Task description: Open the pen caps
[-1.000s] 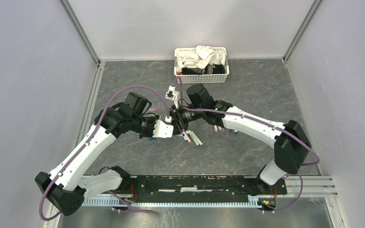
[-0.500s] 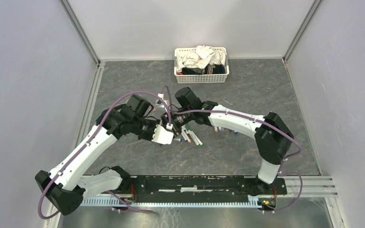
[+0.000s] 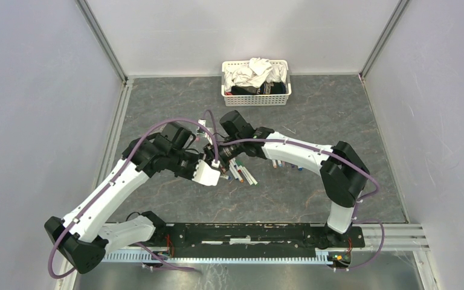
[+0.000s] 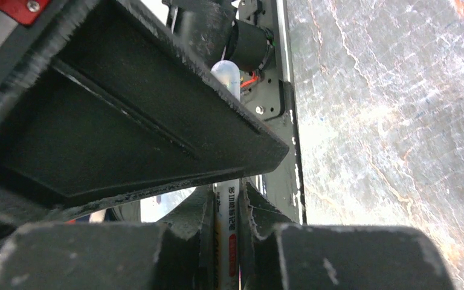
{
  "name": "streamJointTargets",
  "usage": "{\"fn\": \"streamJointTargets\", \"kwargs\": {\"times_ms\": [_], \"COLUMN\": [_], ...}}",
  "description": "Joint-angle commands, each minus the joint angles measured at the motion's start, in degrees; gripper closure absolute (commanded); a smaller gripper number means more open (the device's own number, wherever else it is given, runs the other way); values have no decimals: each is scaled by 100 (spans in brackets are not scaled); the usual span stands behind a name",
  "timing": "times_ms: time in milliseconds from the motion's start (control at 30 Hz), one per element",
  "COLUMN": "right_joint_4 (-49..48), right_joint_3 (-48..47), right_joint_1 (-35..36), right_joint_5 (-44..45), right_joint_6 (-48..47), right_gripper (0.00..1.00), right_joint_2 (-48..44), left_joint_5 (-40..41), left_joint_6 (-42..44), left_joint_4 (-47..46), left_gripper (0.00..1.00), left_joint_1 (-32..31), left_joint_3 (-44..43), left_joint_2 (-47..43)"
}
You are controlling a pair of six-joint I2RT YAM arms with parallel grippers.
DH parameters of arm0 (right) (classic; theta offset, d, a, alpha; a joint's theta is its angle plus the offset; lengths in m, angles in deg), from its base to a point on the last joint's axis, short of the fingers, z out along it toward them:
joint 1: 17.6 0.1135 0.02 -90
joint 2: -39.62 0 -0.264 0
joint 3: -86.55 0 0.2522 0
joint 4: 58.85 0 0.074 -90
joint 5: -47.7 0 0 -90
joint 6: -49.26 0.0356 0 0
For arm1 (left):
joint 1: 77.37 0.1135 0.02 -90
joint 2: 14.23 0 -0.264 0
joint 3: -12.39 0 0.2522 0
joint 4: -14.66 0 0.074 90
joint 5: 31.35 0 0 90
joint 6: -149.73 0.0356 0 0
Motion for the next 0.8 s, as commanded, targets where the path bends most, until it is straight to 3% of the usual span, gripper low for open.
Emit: {"fn": "streamJointTargets", "kwargs": {"times_ms": [0, 100, 167, 633, 767], "right_joint_4": [66, -47, -73, -1342, -1750], "right_joint_3": [243, 413, 474, 638, 663], "right_joint_1": [-58, -75, -73, -73, -70], "right_joint_5": [-146, -212, -266, -737, -873], "right_joint_6": [-295, -277, -286, 614, 797], "right_gripper": [100, 100, 100, 100, 100], "right_joint_2": [-318, -437, -475, -460, -441], "left_joint_5": [84, 2, -86, -361, -264], "left_joint_6": [392, 383, 383, 301, 470], "left_joint_4": [188, 141, 138, -127, -213], "left_gripper": [61, 40, 33, 33, 43], "left_joint_1": [-27, -27, -27, -27, -34], "left_joint_3": [-142, -63, -40, 55, 72], "left_joint_2": [-187, -307, -373, -200, -131]}}
